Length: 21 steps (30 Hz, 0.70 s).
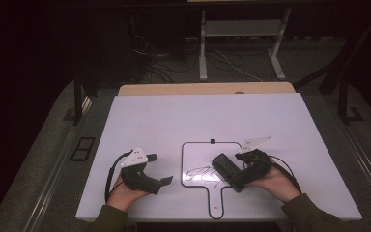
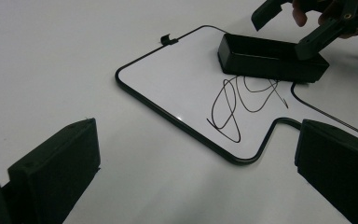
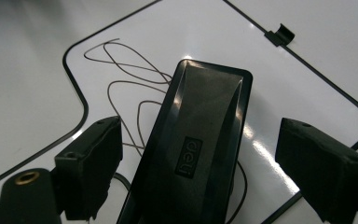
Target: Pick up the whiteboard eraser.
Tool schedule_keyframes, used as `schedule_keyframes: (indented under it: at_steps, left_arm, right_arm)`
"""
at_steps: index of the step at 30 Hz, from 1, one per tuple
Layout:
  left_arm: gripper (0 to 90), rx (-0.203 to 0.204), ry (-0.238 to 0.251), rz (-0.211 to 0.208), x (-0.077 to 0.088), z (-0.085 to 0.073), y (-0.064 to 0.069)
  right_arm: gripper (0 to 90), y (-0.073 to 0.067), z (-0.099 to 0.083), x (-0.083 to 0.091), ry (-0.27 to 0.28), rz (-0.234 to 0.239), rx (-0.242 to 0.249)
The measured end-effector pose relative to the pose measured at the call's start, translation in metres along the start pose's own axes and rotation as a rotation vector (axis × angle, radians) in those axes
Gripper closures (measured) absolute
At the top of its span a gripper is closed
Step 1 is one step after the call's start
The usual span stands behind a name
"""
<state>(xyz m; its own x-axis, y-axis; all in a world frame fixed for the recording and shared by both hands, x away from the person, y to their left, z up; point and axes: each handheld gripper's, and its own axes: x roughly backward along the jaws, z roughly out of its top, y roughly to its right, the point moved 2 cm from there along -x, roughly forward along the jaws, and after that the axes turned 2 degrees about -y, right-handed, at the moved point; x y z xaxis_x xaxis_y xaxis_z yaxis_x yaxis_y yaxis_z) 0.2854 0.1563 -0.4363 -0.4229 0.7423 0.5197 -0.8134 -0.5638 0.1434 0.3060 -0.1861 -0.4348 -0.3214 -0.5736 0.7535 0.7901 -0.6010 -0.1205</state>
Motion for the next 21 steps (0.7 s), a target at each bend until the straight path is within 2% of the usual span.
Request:
schedule_keyframes:
  at_steps: [6, 13, 21]
  left_arm:
    - [0.0, -0.001, 0.000, 0.000, 0.000, 0.000, 0.000]
    - [0.0, -0.001, -0.002, -0.003, 0.000, 0.000, 0.000]
    - [0.0, -0.002, -0.003, -0.003, 0.000, 0.000, 0.000]
  right_arm:
    - [14.4, -0.002, 0.000, -0.009, -0.047, -0.020, 0.007]
    - [21.7, -0.003, -0.001, -0.015, -0.082, -0.046, 0.035]
    - [28.6, -0.006, -0.002, -0.017, -0.102, -0.042, 0.044]
